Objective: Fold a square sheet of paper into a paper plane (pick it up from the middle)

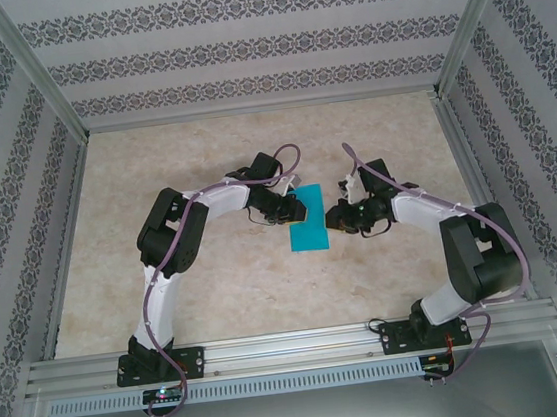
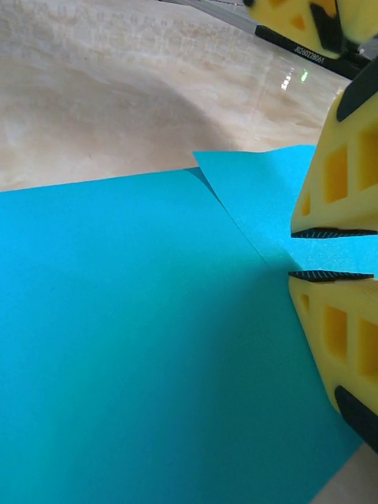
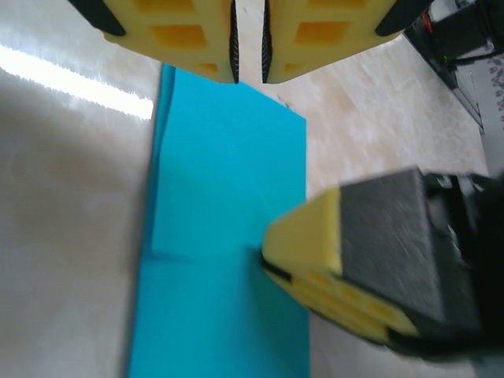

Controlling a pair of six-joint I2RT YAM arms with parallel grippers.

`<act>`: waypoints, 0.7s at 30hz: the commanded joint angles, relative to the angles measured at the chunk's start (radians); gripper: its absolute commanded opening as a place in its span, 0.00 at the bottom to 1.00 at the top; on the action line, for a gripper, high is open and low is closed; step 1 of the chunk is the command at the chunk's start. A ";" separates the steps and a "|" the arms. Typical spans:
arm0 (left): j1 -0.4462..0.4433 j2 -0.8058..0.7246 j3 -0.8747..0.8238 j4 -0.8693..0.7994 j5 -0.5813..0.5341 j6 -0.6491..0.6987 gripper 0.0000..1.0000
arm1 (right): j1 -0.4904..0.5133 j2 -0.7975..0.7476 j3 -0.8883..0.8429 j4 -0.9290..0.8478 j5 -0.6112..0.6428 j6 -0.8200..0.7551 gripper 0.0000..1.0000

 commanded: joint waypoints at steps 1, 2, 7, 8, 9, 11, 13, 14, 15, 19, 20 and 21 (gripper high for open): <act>0.013 0.030 -0.025 -0.025 -0.022 0.023 0.24 | -0.015 0.068 0.063 -0.004 -0.007 -0.040 0.23; 0.013 0.026 -0.027 -0.023 -0.017 0.023 0.24 | -0.015 0.088 0.081 -0.010 -0.001 -0.057 0.24; 0.013 0.009 -0.026 -0.024 -0.004 0.022 0.24 | -0.017 0.167 0.164 -0.032 0.008 -0.114 0.28; 0.012 0.007 -0.025 -0.024 -0.003 0.023 0.24 | -0.019 0.180 0.175 -0.035 0.008 -0.125 0.28; 0.013 0.008 -0.023 -0.024 0.000 0.021 0.24 | -0.018 0.191 0.184 -0.033 0.008 -0.132 0.29; 0.013 0.007 -0.020 -0.024 0.002 0.021 0.24 | -0.021 0.221 0.210 -0.046 0.016 -0.150 0.30; 0.015 0.006 -0.019 -0.023 0.007 0.018 0.24 | -0.025 0.249 0.231 -0.055 0.022 -0.172 0.31; 0.015 0.003 -0.019 -0.022 0.010 0.018 0.24 | -0.026 0.263 0.241 -0.060 0.022 -0.180 0.31; 0.014 0.002 -0.019 -0.021 0.011 0.018 0.25 | -0.026 0.276 0.251 -0.067 0.019 -0.188 0.31; 0.018 -0.004 -0.015 -0.023 0.015 0.016 0.25 | -0.026 0.307 0.277 -0.091 0.028 -0.219 0.32; 0.019 -0.007 -0.018 -0.021 0.020 0.015 0.25 | -0.026 0.314 0.280 -0.099 0.029 -0.230 0.32; 0.021 -0.012 -0.020 -0.016 0.023 0.010 0.25 | -0.027 0.317 0.282 -0.103 0.020 -0.237 0.32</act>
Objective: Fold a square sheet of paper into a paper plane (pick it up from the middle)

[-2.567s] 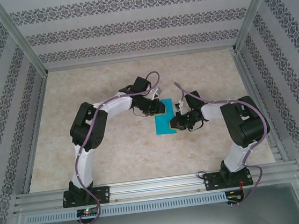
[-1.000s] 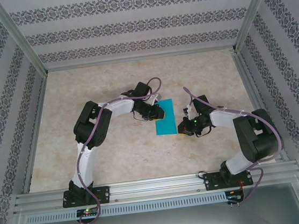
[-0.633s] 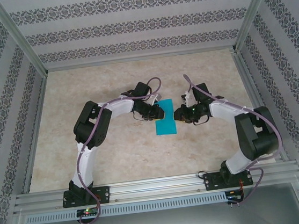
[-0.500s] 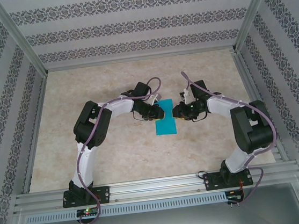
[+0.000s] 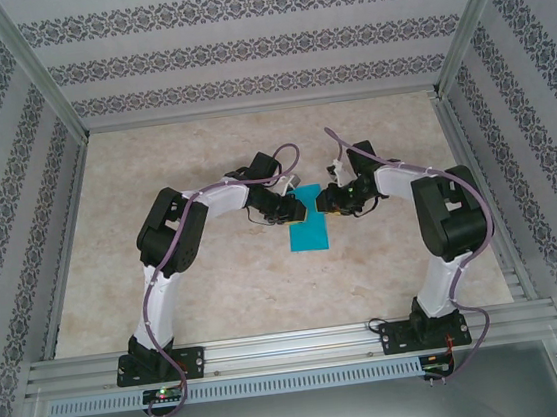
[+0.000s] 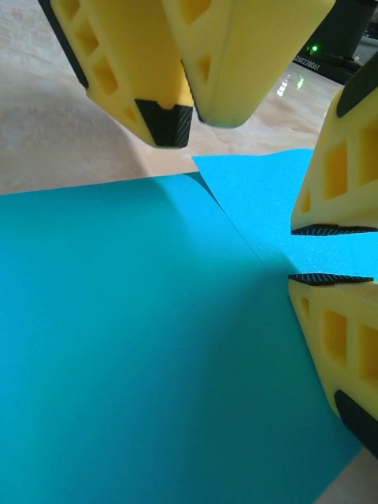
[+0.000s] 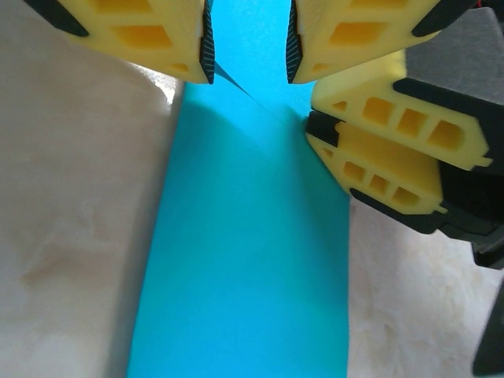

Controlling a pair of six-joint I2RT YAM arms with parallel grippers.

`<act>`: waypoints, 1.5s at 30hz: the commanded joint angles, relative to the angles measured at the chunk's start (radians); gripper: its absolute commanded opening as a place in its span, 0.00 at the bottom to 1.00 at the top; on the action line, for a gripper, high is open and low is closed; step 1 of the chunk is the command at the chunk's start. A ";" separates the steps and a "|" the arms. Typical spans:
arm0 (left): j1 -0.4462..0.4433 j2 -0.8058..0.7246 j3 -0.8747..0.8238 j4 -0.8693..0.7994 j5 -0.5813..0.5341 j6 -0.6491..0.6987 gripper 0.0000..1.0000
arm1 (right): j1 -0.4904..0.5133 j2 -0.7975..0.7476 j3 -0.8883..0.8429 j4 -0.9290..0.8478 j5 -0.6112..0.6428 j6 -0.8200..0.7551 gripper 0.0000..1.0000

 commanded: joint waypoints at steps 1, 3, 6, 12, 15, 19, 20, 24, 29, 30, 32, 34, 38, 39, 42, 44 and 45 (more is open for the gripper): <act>0.015 -0.015 -0.021 -0.015 0.004 0.010 0.25 | -0.006 0.021 0.028 -0.048 -0.006 -0.064 0.32; 0.018 -0.020 -0.022 -0.009 0.007 0.005 0.25 | -0.006 0.028 0.027 -0.056 -0.033 -0.073 0.32; 0.019 -0.023 -0.016 -0.005 0.013 0.000 0.25 | -0.007 0.025 0.017 -0.070 -0.040 -0.090 0.32; 0.021 -0.025 -0.010 0.006 0.028 -0.014 0.25 | -0.006 0.009 -0.003 -0.083 -0.067 -0.106 0.32; 0.021 -0.029 -0.008 0.016 0.036 -0.023 0.25 | -0.006 0.011 -0.005 -0.088 -0.053 -0.110 0.33; 0.023 -0.035 -0.008 0.011 0.038 -0.022 0.26 | -0.009 -0.004 -0.008 -0.068 -0.024 -0.101 0.36; 0.023 -0.038 -0.008 0.010 0.039 -0.023 0.26 | -0.011 -0.009 -0.004 -0.063 -0.015 -0.097 0.37; 0.024 -0.063 -0.008 0.016 0.049 -0.030 0.28 | -0.014 -0.028 0.001 -0.047 -0.009 -0.092 0.38; 0.024 -0.094 0.008 0.007 0.052 -0.032 0.33 | -0.014 -0.012 0.007 -0.039 -0.054 -0.091 0.38; 0.025 -0.099 0.011 0.007 0.053 -0.033 0.34 | -0.013 -0.006 0.005 -0.038 -0.061 -0.091 0.38; 0.025 -0.108 0.015 0.002 0.051 -0.031 0.35 | -0.013 -0.001 0.002 -0.042 -0.066 -0.095 0.38; 0.027 -0.112 0.017 -0.011 0.043 -0.025 0.37 | -0.011 -0.005 -0.006 -0.037 -0.075 -0.096 0.38; 0.034 -0.113 0.013 -0.021 0.035 -0.019 0.39 | -0.006 -0.029 -0.023 -0.030 -0.088 -0.093 0.37; 0.034 -0.117 0.011 -0.023 0.034 -0.017 0.40 | -0.004 -0.036 -0.027 -0.026 -0.090 -0.093 0.38; 0.037 -0.134 0.007 -0.034 0.022 -0.006 0.42 | 0.004 -0.045 -0.037 -0.015 -0.109 -0.092 0.37; 0.037 -0.150 0.002 -0.046 0.013 0.002 0.44 | 0.011 -0.044 -0.041 -0.012 -0.115 -0.093 0.35; 0.038 -0.163 -0.003 -0.054 0.006 0.008 0.46 | 0.015 -0.045 -0.044 -0.008 -0.117 -0.092 0.34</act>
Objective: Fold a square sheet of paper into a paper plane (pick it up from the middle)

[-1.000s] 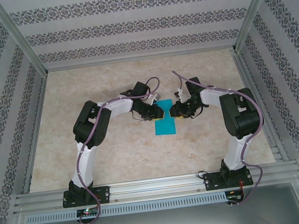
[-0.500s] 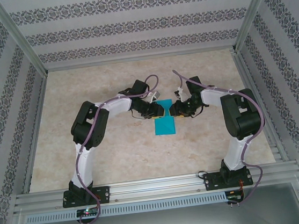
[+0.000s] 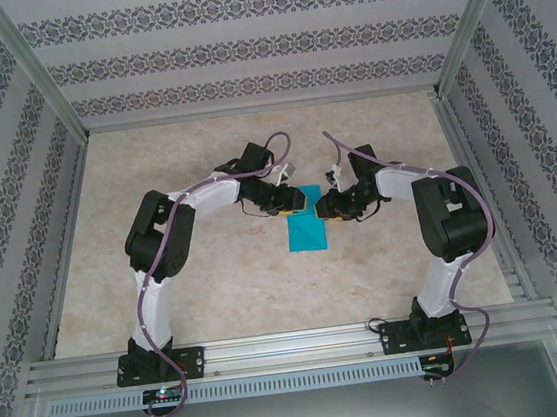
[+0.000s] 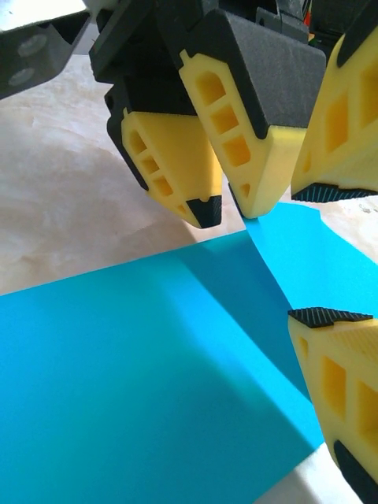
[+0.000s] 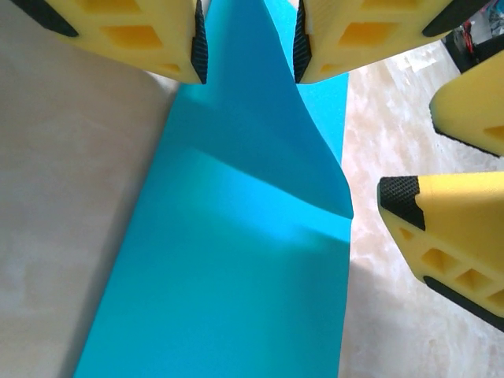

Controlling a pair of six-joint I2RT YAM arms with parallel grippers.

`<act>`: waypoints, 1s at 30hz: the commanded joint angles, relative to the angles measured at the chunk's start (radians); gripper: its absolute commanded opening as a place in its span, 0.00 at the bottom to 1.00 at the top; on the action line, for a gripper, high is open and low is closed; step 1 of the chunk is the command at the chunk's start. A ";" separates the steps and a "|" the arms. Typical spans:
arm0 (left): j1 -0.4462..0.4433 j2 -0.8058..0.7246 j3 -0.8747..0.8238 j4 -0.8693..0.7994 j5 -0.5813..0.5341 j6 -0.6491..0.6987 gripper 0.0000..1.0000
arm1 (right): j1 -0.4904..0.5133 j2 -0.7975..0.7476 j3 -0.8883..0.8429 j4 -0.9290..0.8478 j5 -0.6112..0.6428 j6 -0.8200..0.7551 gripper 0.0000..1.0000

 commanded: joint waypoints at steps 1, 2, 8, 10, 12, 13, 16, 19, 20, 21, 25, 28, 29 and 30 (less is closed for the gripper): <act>0.012 -0.080 -0.006 -0.041 -0.020 0.037 0.47 | 0.020 -0.034 -0.019 0.025 -0.039 -0.008 0.33; 0.012 -0.094 -0.017 -0.044 -0.028 0.039 0.48 | 0.026 -0.036 -0.020 0.030 -0.040 -0.002 0.32; 0.014 -0.189 -0.120 0.007 -0.093 0.007 0.54 | 0.040 -0.007 -0.022 0.054 -0.080 0.018 0.23; 0.014 -0.221 -0.163 0.035 -0.116 -0.013 0.56 | 0.045 0.001 -0.024 0.061 -0.078 0.021 0.22; 0.014 -0.256 -0.217 0.079 -0.131 -0.040 0.60 | 0.052 0.006 -0.029 0.072 -0.080 0.024 0.20; 0.014 -0.270 -0.243 0.102 -0.136 -0.053 0.61 | 0.056 0.006 -0.028 0.071 -0.079 0.024 0.19; 0.014 -0.309 -0.329 0.200 -0.140 -0.111 0.64 | 0.061 0.017 -0.023 0.066 -0.086 0.019 0.13; 0.013 -0.334 -0.432 0.378 -0.117 -0.205 0.67 | 0.062 0.013 -0.030 0.070 -0.088 0.019 0.10; 0.015 -0.337 -0.464 0.428 -0.115 -0.228 0.67 | 0.063 0.010 -0.033 0.068 -0.085 0.018 0.10; 0.014 -0.340 -0.496 0.482 -0.115 -0.258 0.67 | 0.064 0.009 -0.034 0.067 -0.087 0.017 0.09; 0.013 -0.344 -0.581 0.648 -0.117 -0.339 0.69 | 0.063 -0.011 -0.033 0.064 -0.100 0.026 0.01; 0.012 -0.350 -0.605 0.702 -0.123 -0.368 0.69 | 0.065 -0.043 -0.024 0.065 -0.115 0.045 0.00; 0.011 -0.350 -0.609 0.707 -0.125 -0.376 0.69 | 0.064 -0.055 -0.020 0.061 -0.122 0.052 0.00; 0.012 -0.352 -0.611 0.711 -0.129 -0.386 0.69 | 0.064 -0.068 -0.018 0.063 -0.131 0.060 0.00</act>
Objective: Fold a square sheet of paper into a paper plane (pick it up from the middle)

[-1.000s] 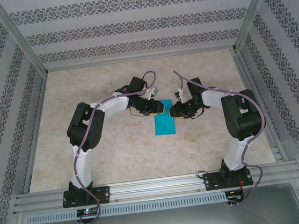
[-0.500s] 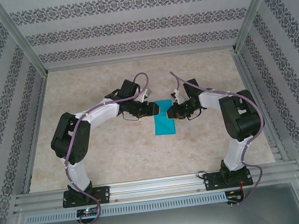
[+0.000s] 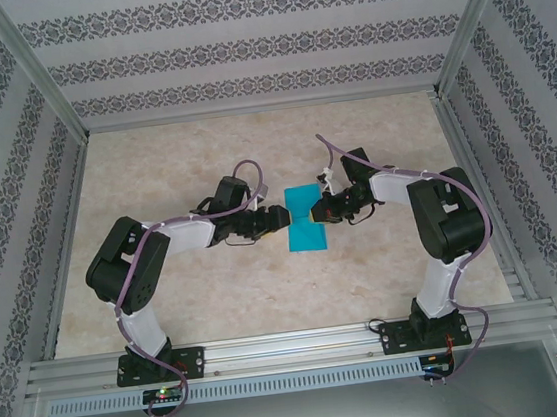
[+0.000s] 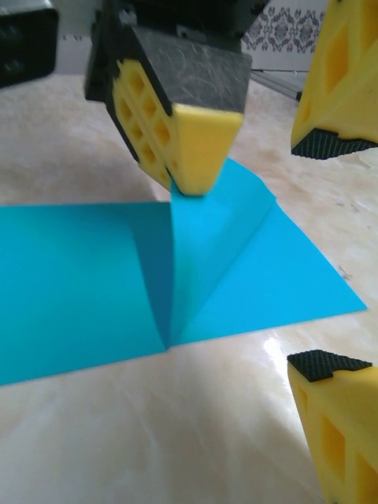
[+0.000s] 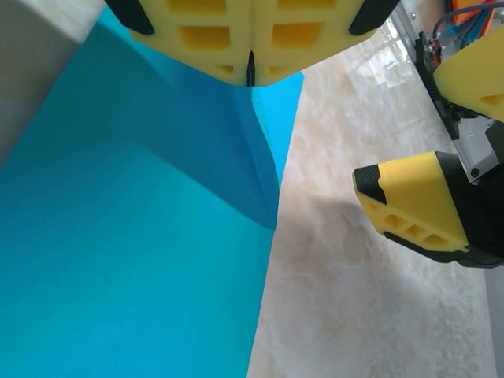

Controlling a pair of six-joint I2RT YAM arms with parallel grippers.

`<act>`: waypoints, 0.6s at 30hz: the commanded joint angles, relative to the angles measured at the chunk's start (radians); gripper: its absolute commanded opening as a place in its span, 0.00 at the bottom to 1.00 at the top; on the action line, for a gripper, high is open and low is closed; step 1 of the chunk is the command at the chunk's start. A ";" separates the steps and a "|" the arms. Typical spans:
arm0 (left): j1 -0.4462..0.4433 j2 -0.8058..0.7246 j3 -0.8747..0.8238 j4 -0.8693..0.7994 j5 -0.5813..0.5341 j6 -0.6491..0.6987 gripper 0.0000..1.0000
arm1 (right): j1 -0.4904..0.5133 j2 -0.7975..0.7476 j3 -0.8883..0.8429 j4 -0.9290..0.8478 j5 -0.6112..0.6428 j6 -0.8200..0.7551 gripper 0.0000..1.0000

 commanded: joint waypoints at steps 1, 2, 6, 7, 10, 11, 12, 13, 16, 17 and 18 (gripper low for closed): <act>0.005 -0.037 -0.015 0.153 -0.010 -0.076 0.69 | 0.014 -0.074 0.004 0.004 -0.057 0.032 0.00; 0.005 -0.038 -0.022 0.170 -0.010 -0.087 0.69 | 0.013 -0.087 0.006 0.006 -0.061 0.041 0.00; 0.001 -0.043 -0.028 0.198 -0.010 -0.115 0.69 | 0.013 -0.119 0.010 0.020 -0.091 0.076 0.00; 0.001 -0.044 -0.030 0.203 -0.012 -0.120 0.69 | 0.013 -0.127 0.010 0.023 -0.096 0.081 0.00; 0.001 -0.057 -0.040 0.234 -0.014 -0.141 0.69 | 0.012 -0.151 0.019 0.030 -0.116 0.105 0.00; 0.001 -0.060 -0.039 0.236 -0.014 -0.144 0.69 | 0.011 -0.156 0.022 0.035 -0.124 0.114 0.00; 0.001 -0.063 -0.038 0.245 -0.013 -0.148 0.69 | 0.011 -0.163 0.022 0.047 -0.134 0.125 0.00; 0.001 -0.063 -0.036 0.257 -0.010 -0.155 0.69 | 0.011 -0.170 0.021 0.054 -0.143 0.136 0.00; 0.001 -0.050 -0.035 0.320 0.008 -0.197 0.69 | 0.011 -0.195 0.027 0.067 -0.162 0.162 0.00; 0.001 -0.045 -0.035 0.338 0.014 -0.208 0.69 | 0.011 -0.202 0.029 0.070 -0.165 0.169 0.00; 0.001 -0.039 -0.034 0.358 0.019 -0.219 0.69 | 0.010 -0.209 0.030 0.071 -0.167 0.173 0.00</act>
